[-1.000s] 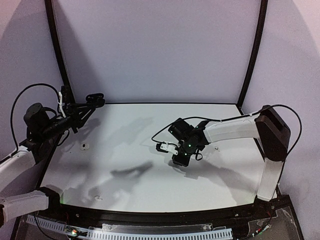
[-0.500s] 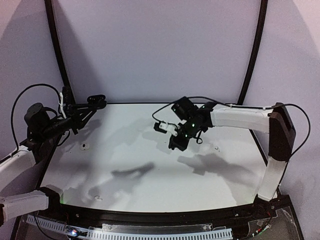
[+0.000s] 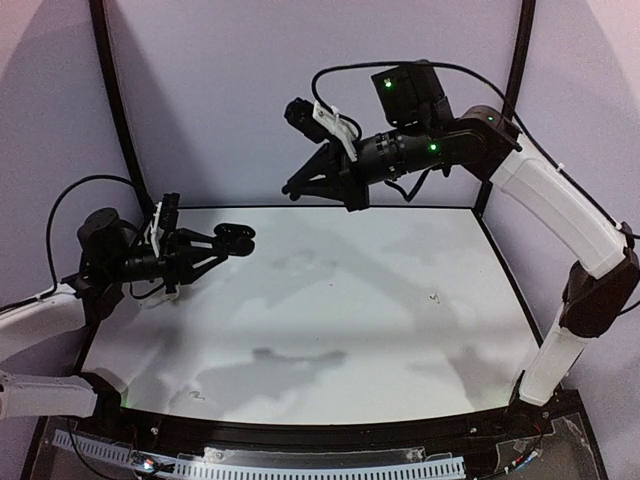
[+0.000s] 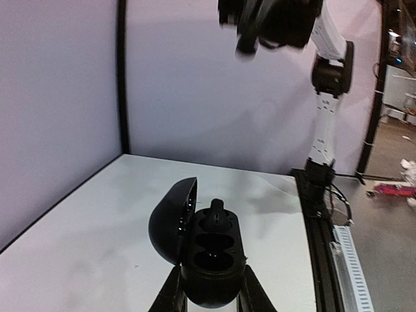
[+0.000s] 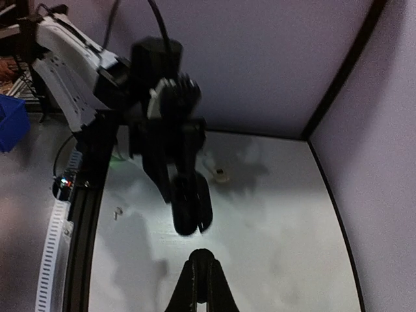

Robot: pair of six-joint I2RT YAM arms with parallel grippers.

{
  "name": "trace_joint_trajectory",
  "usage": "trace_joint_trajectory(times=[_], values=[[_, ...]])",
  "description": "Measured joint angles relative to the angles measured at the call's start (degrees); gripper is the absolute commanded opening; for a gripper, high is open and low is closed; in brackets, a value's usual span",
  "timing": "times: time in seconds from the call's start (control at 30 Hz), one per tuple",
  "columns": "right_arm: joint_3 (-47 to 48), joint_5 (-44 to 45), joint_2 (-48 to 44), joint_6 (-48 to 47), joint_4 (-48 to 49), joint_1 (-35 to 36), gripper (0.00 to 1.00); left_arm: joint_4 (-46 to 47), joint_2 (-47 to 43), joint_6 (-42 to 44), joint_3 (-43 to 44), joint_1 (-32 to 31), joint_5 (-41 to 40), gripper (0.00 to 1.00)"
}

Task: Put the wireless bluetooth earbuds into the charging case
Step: Insert the left earbud into the left side groove of the charging case.

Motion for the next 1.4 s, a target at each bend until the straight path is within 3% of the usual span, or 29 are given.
trace_joint_trajectory(times=[0.2,0.6,0.93,1.4], values=[[7.67,-1.60,1.95,0.70,-0.07,6.97,0.00,-0.26,4.55,4.13,2.05,-5.33,2.29,0.01],[8.22,5.57,7.61,-0.92,-2.82,14.60,0.00,-1.60,5.75,9.73,5.55,-11.43,3.43,0.01],[8.02,11.54,8.35,-3.41,-4.98,15.08,0.00,-4.98,5.44,14.49,6.75,-11.85,3.45,0.01],[4.55,13.84,8.31,-4.70,-4.81,15.08,0.00,-5.88,5.07,13.86,6.75,-11.85,3.41,0.01]])
